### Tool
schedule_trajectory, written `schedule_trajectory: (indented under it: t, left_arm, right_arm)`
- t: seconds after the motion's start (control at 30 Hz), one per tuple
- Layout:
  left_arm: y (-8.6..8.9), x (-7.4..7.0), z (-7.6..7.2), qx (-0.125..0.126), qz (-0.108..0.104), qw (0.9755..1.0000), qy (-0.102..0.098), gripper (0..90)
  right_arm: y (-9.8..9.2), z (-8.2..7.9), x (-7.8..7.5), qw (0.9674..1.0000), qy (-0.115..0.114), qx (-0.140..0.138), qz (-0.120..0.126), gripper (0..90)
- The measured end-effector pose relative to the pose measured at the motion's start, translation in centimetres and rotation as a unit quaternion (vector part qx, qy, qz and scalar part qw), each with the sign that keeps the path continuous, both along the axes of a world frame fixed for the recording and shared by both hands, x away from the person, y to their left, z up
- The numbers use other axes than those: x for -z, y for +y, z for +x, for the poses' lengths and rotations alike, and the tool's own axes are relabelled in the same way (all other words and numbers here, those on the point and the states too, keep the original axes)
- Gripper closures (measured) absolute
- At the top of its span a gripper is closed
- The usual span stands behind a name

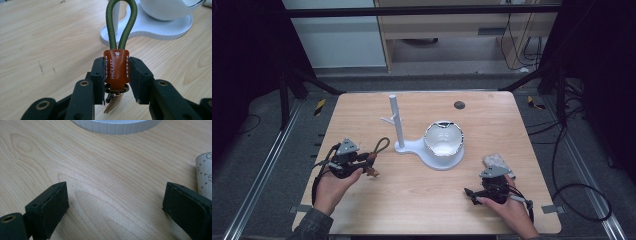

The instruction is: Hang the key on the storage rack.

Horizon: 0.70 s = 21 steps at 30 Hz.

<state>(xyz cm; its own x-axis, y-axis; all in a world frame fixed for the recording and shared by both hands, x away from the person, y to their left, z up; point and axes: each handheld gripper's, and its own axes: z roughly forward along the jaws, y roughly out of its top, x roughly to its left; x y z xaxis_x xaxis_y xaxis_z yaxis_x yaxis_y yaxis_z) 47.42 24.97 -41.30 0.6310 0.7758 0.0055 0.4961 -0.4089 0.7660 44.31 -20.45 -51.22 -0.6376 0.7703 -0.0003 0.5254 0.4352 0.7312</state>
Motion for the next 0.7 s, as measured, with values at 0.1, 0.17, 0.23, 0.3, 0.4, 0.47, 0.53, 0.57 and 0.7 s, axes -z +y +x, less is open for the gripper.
schedule_trajectory:
  t: [0.1, 0.17, 0.23, 0.3, 0.4, 0.47, 0.53, 0.57, 0.7]
  left_arm:
    - [-0.1, -0.4, -0.1, 0.003, -0.003, 1.0000, -0.005, 66.0]
    - [-0.2, -0.4, -0.2, 0.002, -0.006, 0.9999, -0.010, 66.0]
    - [-0.3, -0.4, -0.2, 0.001, -0.010, 0.9999, -0.013, 66.0]
    - [-0.4, -0.4, -0.3, 0.000, -0.016, 0.9998, -0.015, 66.0]
    - [-0.5, -0.9, -0.4, 0.002, -0.020, 0.9996, -0.021, 66.0]
    - [-0.6, -1.2, -0.4, 0.005, -0.022, 0.9994, -0.025, 66.0]
    - [-0.7, -1.5, -0.5, 0.008, -0.022, 0.9994, -0.027, 66.0]
    - [-0.8, -1.6, -0.5, 0.008, -0.022, 0.9994, -0.027, 66.0]
    - [-0.9, -1.9, -0.3, 0.008, -0.019, 0.9993, -0.030, 66.0]
  right_arm:
    - [0.0, 0.0, 0.0, 1.0000, 0.000, 0.000, 0.000, 6.4]
    - [0.0, 0.0, 0.0, 1.0000, 0.000, 0.000, 0.000, 6.4]
    - [0.0, 0.0, 0.0, 1.0000, 0.000, 0.000, 0.000, 6.4]
    - [0.0, 0.0, 0.0, 1.0000, 0.000, 0.000, 0.000, 6.4]
    - [0.0, 0.0, 0.0, 1.0000, 0.000, 0.000, 0.000, 6.3]
    - [0.0, 0.0, 0.0, 1.0000, -0.001, 0.000, 0.000, 6.2]
    - [0.0, 0.1, 0.0, 1.0000, 0.000, 0.000, 0.001, 5.6]
    - [0.0, 0.1, 0.0, 1.0000, 0.000, -0.001, 0.000, 5.4]
    - [0.2, 0.2, 0.0, 1.0000, 0.002, 0.005, -0.001, 3.3]
